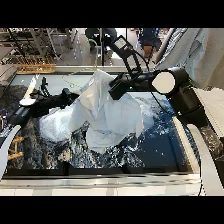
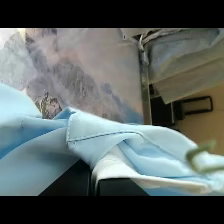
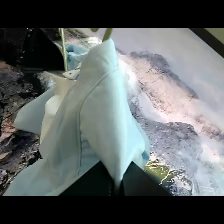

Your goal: Fold the clothes and pants, and hang the long-sleeved shirts on hangers.

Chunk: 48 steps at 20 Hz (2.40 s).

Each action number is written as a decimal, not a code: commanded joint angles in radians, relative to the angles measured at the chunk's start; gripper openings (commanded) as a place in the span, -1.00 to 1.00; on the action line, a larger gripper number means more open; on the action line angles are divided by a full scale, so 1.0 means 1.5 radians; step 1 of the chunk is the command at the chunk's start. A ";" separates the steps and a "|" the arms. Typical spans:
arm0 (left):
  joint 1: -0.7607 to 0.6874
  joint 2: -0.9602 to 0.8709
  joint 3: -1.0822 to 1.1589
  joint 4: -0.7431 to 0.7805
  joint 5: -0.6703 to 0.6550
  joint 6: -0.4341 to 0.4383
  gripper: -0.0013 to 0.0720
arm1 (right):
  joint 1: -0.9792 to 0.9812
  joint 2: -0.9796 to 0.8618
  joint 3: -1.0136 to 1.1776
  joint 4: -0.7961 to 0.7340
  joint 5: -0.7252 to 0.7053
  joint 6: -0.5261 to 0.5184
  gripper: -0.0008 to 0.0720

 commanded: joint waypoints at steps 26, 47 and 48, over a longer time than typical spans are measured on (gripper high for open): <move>0.094 0.028 0.030 0.003 -0.177 0.032 -0.94 | 0.009 -0.018 -0.099 -0.316 0.121 -0.076 -0.93; -0.185 0.272 0.029 0.458 -0.189 0.073 0.35 | -0.186 0.076 -0.092 -0.302 -0.083 0.509 -0.93; -0.185 0.288 0.029 0.477 -0.212 0.073 0.35 | -0.224 0.098 -0.092 -0.322 -0.063 0.516 -0.93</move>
